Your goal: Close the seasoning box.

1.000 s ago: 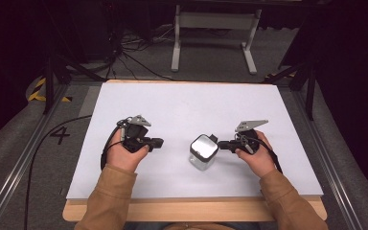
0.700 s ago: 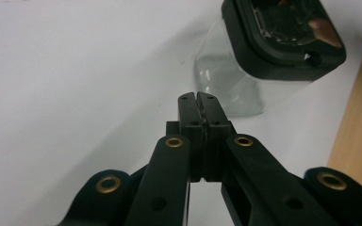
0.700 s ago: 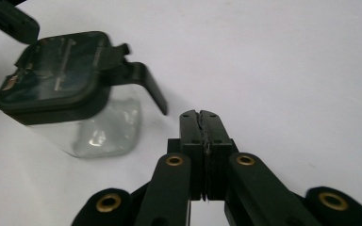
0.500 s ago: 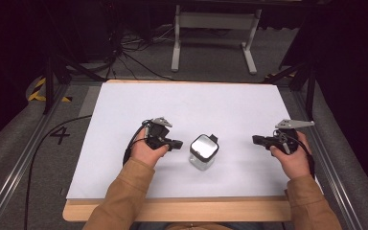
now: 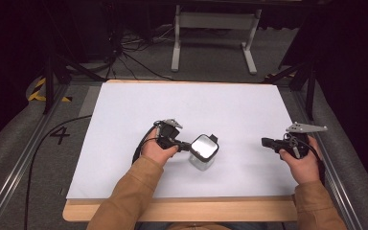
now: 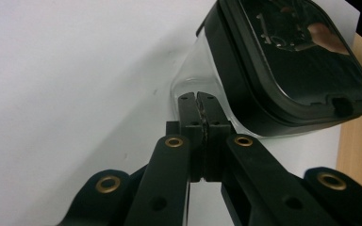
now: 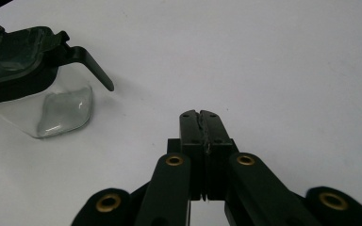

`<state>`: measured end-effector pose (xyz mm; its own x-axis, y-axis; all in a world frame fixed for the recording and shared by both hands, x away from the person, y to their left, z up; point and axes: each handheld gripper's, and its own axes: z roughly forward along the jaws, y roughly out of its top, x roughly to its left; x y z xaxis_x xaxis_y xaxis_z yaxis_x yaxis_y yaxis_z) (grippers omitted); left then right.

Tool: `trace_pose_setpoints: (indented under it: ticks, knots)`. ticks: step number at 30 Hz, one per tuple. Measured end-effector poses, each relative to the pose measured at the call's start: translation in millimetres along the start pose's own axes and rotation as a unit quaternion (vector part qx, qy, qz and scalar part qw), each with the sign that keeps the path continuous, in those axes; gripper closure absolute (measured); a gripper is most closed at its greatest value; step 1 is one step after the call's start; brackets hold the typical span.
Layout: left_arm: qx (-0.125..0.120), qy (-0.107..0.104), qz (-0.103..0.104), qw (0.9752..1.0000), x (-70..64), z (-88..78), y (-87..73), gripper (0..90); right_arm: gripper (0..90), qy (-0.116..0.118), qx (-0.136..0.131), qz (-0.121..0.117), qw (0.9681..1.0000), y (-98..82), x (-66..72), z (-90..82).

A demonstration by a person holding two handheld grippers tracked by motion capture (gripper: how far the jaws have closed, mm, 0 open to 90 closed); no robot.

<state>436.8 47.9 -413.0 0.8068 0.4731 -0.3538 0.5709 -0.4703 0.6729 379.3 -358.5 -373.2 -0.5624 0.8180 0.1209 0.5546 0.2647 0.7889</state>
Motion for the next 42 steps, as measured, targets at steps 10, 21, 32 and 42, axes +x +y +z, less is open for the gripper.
trace_pose_setpoints:
  ticks: [10, 21, 32, 42]
  knots:
    - [0.031, 0.005, 0.004, 0.9995, -3.9, 0.1, -1.0, 90.0, 89.8, 0.009, -0.002, -0.007, 0.9999, 2.7, 3.4, 2.4]
    - [0.095, -0.009, 0.035, 0.9948, -23.4, 9.7, -4.9, 90.0, 89.7, 0.021, -0.002, -0.015, 0.9997, 10.4, 9.5, 8.7]
    - [0.121, -0.026, 0.046, 0.9912, -40.8, 21.7, -9.0, 90.0, 89.7, 0.031, 0.0, -0.024, 0.9992, 16.1, 13.3, 16.8]
    - [0.116, -0.025, 0.05, 0.9916, -44.5, 18.1, -7.6, 90.0, 89.7, 0.036, 0.0, -0.03, 0.9989, 18.2, 15.3, 18.0]
